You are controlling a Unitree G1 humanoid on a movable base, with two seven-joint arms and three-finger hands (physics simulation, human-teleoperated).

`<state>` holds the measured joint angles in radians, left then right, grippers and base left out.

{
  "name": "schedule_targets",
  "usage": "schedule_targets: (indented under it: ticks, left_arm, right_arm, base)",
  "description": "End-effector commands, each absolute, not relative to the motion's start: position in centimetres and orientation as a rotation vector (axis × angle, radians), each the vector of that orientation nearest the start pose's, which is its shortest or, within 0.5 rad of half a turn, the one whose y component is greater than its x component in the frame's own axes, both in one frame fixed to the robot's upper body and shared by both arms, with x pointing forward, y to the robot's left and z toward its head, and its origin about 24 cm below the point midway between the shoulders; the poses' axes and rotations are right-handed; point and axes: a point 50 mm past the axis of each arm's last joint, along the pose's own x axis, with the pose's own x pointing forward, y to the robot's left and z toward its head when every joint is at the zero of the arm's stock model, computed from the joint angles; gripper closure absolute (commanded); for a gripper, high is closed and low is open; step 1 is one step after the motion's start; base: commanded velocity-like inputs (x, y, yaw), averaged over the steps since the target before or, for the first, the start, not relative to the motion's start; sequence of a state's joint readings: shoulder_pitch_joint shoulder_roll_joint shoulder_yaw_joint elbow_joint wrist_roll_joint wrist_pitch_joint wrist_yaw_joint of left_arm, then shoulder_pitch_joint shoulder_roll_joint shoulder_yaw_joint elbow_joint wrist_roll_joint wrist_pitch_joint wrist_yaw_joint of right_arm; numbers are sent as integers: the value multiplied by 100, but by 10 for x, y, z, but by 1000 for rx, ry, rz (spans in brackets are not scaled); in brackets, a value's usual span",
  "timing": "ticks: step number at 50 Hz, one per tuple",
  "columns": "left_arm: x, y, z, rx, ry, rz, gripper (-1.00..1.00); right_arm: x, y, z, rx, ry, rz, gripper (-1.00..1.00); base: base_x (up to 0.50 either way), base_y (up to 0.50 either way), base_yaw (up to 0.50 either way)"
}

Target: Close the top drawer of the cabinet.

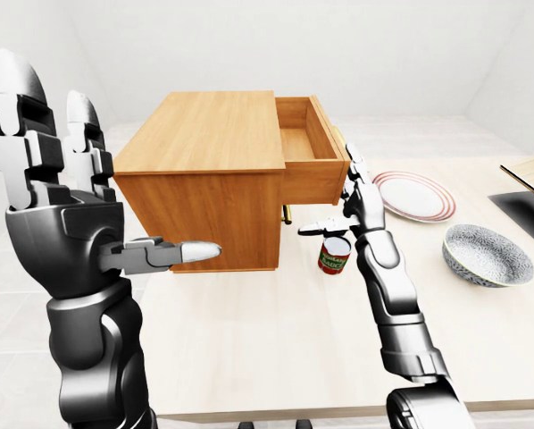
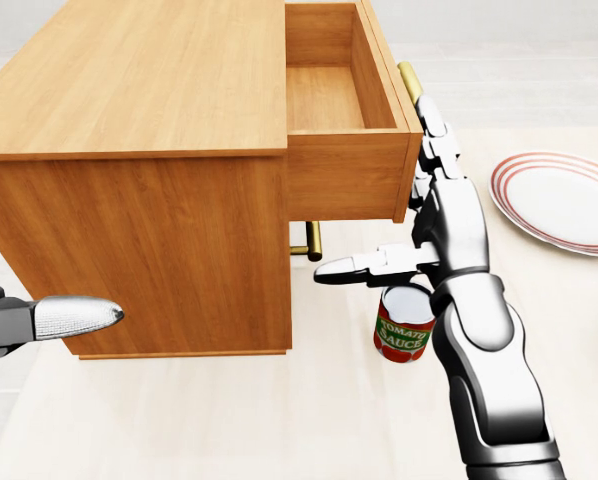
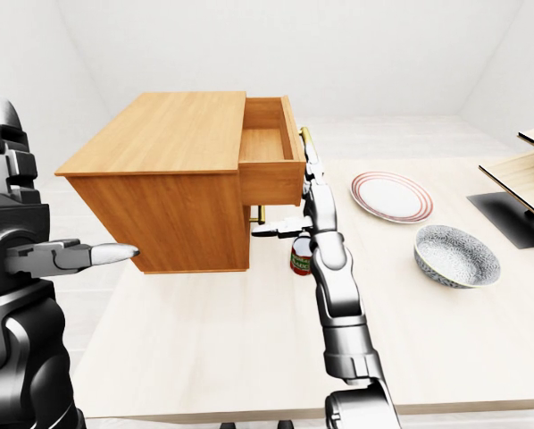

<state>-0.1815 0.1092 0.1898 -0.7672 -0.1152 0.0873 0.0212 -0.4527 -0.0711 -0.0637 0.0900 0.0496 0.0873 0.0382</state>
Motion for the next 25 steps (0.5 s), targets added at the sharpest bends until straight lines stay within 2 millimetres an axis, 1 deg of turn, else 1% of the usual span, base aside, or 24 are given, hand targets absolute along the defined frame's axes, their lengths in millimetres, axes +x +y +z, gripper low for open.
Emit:
schedule_targets:
  ticks: [1,18,25]
  left_arm:
    - [204,179,239,30,-865,74,-100]
    - [202,179,241,28,-879,75,-100]
    - [204,179,240,30,-870,74,-100]
  right_arm:
    - [331,-130,128,-12,-211,138,-100]
    - [333,-122,115,-8,-152,168,-100]
    - [336,-116,112,-9,-131,188,-100]
  base:
    - [0,0,0]
    - [0,0,0]
    - [0,0,0]
